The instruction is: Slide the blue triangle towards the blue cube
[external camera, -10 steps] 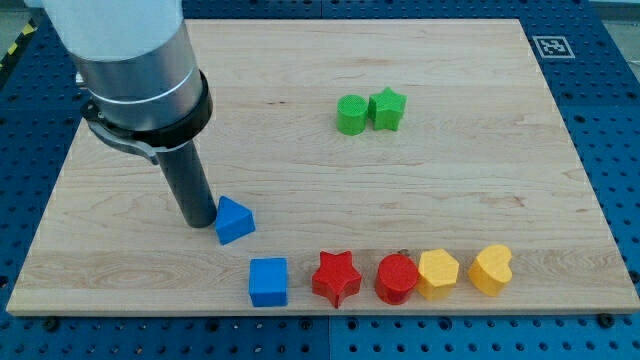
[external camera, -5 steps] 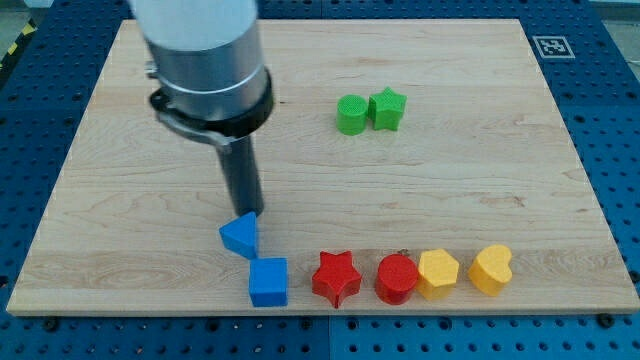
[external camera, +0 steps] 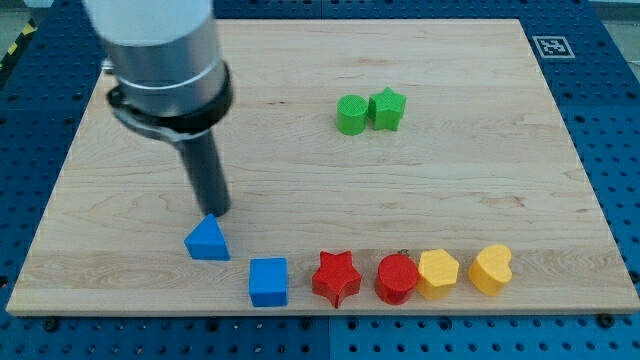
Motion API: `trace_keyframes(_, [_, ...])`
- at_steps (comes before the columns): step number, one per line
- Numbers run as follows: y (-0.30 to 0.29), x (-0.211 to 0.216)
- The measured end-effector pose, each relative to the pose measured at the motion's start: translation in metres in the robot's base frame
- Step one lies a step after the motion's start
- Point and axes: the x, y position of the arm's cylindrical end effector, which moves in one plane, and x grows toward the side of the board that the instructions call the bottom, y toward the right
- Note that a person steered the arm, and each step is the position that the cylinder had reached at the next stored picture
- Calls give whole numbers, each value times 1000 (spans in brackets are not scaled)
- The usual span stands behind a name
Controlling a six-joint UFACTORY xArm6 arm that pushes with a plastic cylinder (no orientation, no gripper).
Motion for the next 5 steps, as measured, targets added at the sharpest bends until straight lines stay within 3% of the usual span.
trace_keyframes(2, [-3, 26])
trace_keyframes(4, [3, 15])
trace_keyframes(5, [3, 43])
